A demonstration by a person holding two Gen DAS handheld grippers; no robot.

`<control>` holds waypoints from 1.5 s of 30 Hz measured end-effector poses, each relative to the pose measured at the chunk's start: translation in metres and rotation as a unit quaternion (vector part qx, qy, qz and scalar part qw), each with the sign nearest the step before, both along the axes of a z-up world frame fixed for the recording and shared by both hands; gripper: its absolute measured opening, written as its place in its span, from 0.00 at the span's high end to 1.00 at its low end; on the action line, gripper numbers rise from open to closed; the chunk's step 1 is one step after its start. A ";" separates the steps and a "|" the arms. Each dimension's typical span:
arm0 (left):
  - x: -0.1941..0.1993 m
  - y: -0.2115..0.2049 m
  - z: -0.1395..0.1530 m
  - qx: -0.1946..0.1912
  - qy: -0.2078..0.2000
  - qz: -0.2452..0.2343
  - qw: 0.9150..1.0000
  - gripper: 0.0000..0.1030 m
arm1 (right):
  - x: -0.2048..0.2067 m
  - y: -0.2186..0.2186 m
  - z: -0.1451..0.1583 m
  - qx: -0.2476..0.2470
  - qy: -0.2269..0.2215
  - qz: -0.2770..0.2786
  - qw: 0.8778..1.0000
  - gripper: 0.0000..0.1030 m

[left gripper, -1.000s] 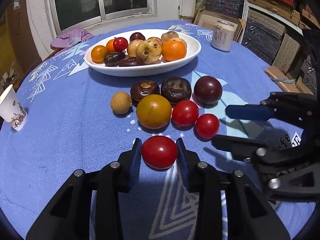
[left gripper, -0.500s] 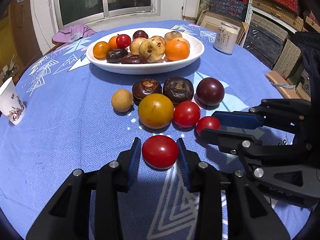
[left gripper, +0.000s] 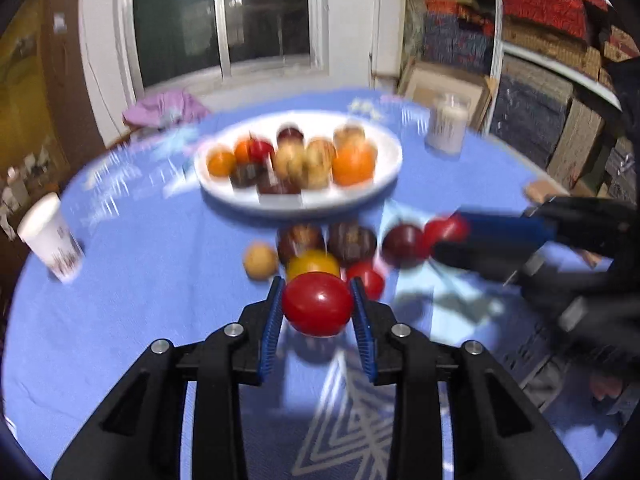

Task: Organize fruits
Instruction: 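Carry both red tomatoes over the white plate with both tools, then open both tools to drop the tomatoes and pull back from the plate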

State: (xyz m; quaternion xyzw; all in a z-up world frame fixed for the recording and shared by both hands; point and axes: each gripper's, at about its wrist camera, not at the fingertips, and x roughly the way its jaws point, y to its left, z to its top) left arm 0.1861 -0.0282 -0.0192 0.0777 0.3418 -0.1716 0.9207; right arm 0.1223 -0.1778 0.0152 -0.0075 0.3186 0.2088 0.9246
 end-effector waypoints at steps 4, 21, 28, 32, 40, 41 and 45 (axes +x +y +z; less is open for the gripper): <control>0.028 0.008 0.053 -0.017 -0.042 0.027 0.999 0.68 | 0.019 -0.024 0.062 0.032 -0.051 -0.028 0.998 0.76; 0.165 0.001 -0.012 -0.039 0.042 0.073 0.996 0.68 | 0.194 -0.021 -0.031 0.044 0.080 -0.082 0.992 0.76; 0.175 0.004 -0.021 -0.046 0.039 0.072 0.996 0.54 | 0.203 -0.019 -0.055 0.054 0.101 -0.079 0.990 0.75; 0.173 -0.002 -0.023 -0.032 0.027 0.068 0.997 0.38 | 0.202 -0.019 -0.055 0.056 0.102 -0.078 0.990 0.71; 0.167 0.004 -0.016 -0.041 0.013 0.071 0.997 0.07 | 0.197 -0.031 -0.035 0.080 0.091 -0.094 0.988 0.36; 0.165 0.005 -0.015 -0.040 0.008 0.075 0.996 0.06 | 0.194 -0.034 -0.028 0.085 0.086 -0.097 0.988 0.35; 0.156 0.015 -0.005 -0.046 -0.004 0.099 0.994 0.04 | 0.178 -0.046 -0.002 0.110 0.070 -0.114 0.985 0.19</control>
